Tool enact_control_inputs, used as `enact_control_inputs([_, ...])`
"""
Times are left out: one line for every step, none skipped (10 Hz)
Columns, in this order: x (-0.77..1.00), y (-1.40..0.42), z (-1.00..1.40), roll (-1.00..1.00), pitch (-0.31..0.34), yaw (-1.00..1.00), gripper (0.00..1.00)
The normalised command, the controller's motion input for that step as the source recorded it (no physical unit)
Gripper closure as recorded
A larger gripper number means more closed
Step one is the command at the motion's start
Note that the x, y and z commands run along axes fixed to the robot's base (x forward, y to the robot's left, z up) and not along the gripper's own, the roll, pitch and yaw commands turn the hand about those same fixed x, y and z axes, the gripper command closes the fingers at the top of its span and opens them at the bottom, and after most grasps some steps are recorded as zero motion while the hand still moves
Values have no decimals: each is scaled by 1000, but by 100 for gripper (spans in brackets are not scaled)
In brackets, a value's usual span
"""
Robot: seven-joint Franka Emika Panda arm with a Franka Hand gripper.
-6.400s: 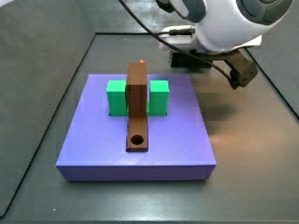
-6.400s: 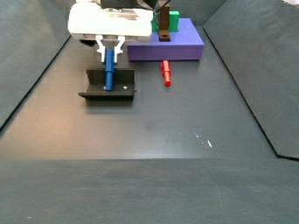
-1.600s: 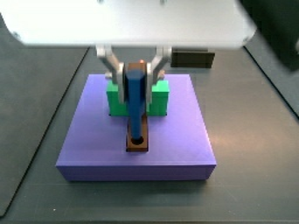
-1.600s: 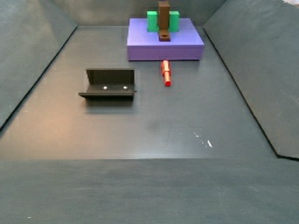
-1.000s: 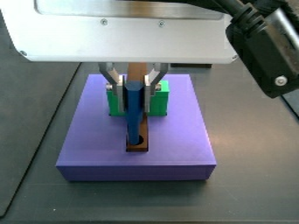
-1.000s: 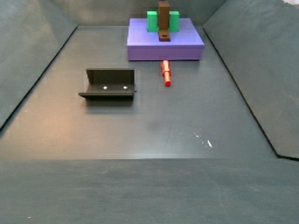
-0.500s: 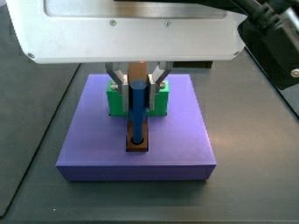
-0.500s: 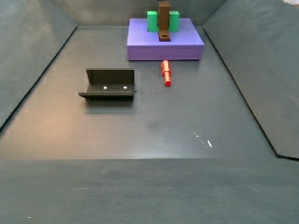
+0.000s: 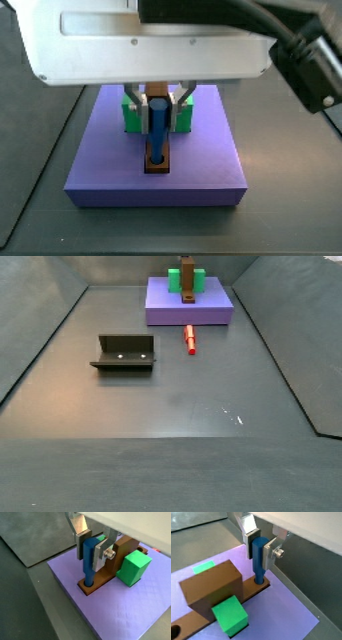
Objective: Pick up the blue object. Move up. Place the blue object on the fixture. Regrasp the blue object. Move to above the board. Insert the blue object.
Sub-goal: Insert the blue object.
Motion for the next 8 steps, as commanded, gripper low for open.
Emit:
enact_control_inputs([0, -251, -137, 50, -7, 234, 100])
enact_control_inputs([0, -223, -129, 44, -7, 223, 100])
enact_control_inputs([0, -114, -186, 51, 0, 189, 100])
enact_control_inputs([0, -14, -206, 53, 0, 183, 100])
enact_control_inputs([114, 0, -197, 40, 0, 203, 100])
enact_control_inputs([86, 0, -260, 41, 0, 209, 100])
enact_control_inputs([0, 0, -354, 27, -16, 200, 100])
enact_control_inputs([23, 0, -363, 20, -13, 206, 100])
